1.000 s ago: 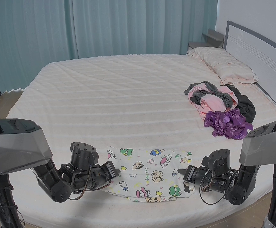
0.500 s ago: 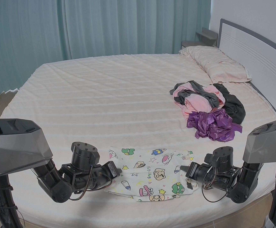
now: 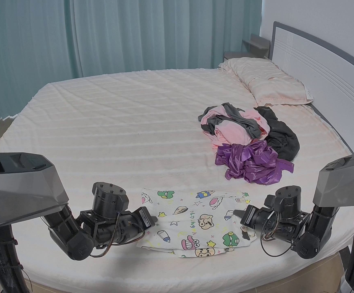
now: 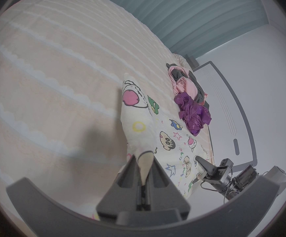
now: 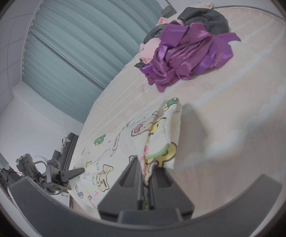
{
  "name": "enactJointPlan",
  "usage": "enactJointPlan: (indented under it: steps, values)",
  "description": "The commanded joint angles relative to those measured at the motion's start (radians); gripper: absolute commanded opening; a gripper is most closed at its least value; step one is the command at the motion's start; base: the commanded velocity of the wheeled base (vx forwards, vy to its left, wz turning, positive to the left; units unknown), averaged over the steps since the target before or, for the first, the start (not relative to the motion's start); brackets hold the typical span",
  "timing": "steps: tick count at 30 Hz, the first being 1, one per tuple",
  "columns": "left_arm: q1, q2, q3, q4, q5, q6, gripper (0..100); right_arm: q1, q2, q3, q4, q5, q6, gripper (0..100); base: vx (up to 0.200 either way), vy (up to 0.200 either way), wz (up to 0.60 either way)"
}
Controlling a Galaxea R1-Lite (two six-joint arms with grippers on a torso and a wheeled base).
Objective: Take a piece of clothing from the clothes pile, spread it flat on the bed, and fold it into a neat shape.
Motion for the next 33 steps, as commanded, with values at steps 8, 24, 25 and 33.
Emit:
enactJointPlan:
  steps: [8, 24, 25, 33]
  values:
    - [0.0, 0.005, 0.002, 0.001, 0.009, -0.026, 100, 0.0, 0.009, 0.005, 0.001, 0.001, -0.005, 100, 0.0, 0.0, 0.0]
    - [0.097, -0.039, 0.021, 0.001, 0.031, -0.115, 100, -0.073, -0.066, 0.256, 0.0, 0.124, -0.233, 100, 0.0, 0.0, 0.0]
    - [0.097, -0.039, 0.019, 0.001, 0.031, -0.115, 100, -0.066, -0.06, 0.261, -0.002, 0.125, -0.239, 100, 0.0, 0.0, 0.0]
    - [0.094, -0.03, 0.01, -0.001, 0.029, -0.115, 100, -0.007, -0.012, 0.282, -0.013, 0.141, -0.258, 100, 0.0, 0.0, 0.0]
